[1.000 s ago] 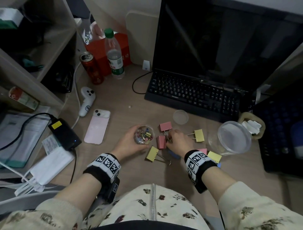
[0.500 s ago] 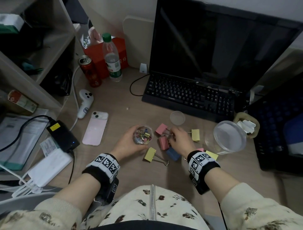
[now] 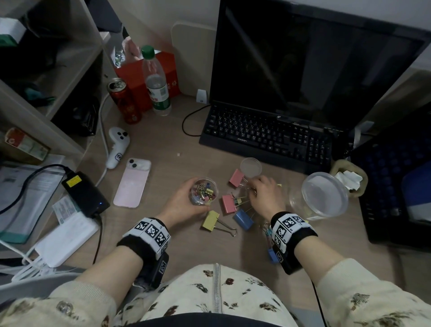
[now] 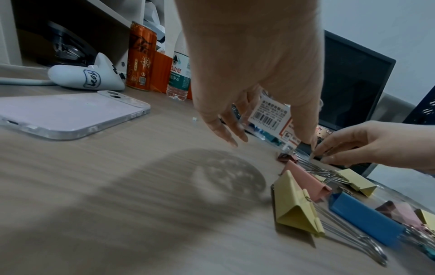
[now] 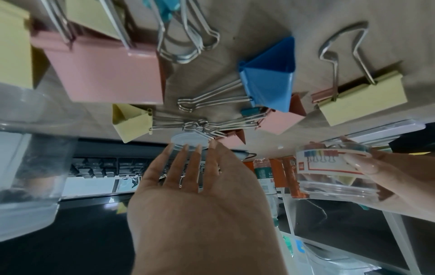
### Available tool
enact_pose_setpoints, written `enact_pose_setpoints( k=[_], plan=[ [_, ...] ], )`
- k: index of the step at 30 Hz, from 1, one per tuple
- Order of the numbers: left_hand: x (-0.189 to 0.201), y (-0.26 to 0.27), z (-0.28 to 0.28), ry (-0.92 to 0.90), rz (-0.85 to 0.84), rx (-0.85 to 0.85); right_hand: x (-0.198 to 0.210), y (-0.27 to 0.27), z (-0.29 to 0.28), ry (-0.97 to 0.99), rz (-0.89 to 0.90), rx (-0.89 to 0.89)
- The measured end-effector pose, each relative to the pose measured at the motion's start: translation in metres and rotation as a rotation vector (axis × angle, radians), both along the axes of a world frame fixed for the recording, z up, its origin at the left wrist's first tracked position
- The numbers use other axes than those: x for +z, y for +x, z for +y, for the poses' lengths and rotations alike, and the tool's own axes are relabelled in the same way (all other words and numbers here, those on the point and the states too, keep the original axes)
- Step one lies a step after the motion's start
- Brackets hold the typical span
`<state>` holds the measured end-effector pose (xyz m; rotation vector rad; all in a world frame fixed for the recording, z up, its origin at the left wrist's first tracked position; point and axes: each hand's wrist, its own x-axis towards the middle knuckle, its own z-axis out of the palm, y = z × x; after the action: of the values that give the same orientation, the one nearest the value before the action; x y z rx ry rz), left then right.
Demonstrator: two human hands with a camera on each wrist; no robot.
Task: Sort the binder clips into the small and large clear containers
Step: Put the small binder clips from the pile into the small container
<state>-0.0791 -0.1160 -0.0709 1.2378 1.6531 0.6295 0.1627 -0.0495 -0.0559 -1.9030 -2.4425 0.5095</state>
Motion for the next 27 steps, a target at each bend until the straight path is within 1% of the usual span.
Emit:
enact_pose_setpoints(
  k=[4,6,11,14,18,27],
  plan=[
    [0.003,0.002,0.001,-0.014,0.018,0.000,0.000,-0.003,-0.002,-0.004,-0.070,0.113],
    [0.001,0.002,0.001,-0.009,0.010,0.006,0.000,-0.005,-0.004,-0.027,-0.111,0.140],
    [0.000,0.001,0.001,0.000,-0.014,0.024,-0.003,-0.007,-0.009,-0.064,-0.204,0.139],
    [0.001,0.002,0.001,-0.004,-0.015,0.026,-0.003,-0.009,-0.009,-0.081,-0.197,0.149],
    [0.003,0.002,0.000,-0.009,-0.003,0.018,-0.005,-0.013,-0.007,-0.101,-0.157,0.100],
    [0.000,-0.001,0.000,-0.006,0.005,0.018,-0.007,-0.030,0.000,-0.179,-0.248,0.045]
  ],
)
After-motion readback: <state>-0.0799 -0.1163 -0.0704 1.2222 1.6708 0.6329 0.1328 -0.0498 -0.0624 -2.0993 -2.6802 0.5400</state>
